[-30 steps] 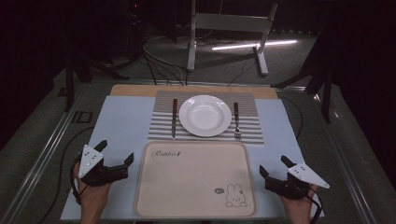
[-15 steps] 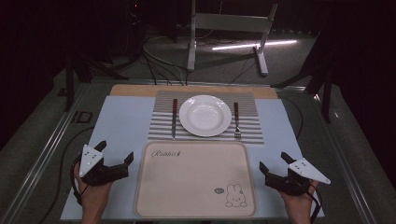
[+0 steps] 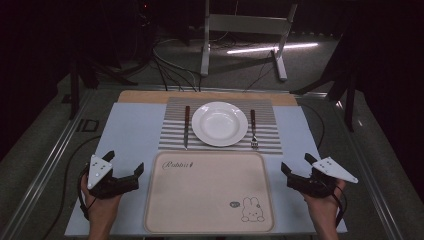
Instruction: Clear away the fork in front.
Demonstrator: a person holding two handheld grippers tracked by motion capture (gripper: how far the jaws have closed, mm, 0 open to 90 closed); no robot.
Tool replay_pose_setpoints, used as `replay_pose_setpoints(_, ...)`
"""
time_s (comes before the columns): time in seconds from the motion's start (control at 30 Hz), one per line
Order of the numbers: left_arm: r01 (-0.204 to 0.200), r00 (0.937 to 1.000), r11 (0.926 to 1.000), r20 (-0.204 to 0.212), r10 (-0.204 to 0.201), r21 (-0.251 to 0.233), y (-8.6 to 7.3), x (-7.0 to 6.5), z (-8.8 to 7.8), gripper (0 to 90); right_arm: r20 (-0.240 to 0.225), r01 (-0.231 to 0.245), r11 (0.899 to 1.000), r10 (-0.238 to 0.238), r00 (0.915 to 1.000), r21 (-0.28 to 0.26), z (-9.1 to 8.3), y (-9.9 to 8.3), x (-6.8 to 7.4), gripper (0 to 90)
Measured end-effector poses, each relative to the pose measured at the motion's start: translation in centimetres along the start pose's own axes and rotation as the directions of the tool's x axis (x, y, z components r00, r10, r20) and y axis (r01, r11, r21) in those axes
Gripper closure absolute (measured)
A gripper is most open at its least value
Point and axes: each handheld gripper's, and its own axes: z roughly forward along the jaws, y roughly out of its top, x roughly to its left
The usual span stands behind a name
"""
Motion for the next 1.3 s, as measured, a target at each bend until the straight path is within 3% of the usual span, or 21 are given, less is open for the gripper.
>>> replay_pose_setpoints(0.3, -0.004, 1.0, 0.9999, -0.003, 0.004, 0.011, -0.1, 0.0, 0.1, 0.1, 0.008, 0.014, 0.999, -0.015, 0.9999, 0.036, 1.5, 1.3, 0.2, 11.4)
replay_pose_setpoints(0.77, -0.002, 1.0, 0.9999, -0.009, 0.002, 0.015, -0.1, 0.0, 0.1, 0.1, -0.018, 0.024, 0.998, -0.023, 0.9996, 0.064, 3.6, 3.5, 0.3, 11.3)
replay_pose_setpoints(1.3, -0.008, 0.9999, 0.9998, -0.011, 0.009, 0.02, -0.1, 0.0, 0.1, 0.1, -0.009, -0.02, 0.996, 0.021, 0.9997, 0.082, 5.4, 5.7, -1.1, 11.3)
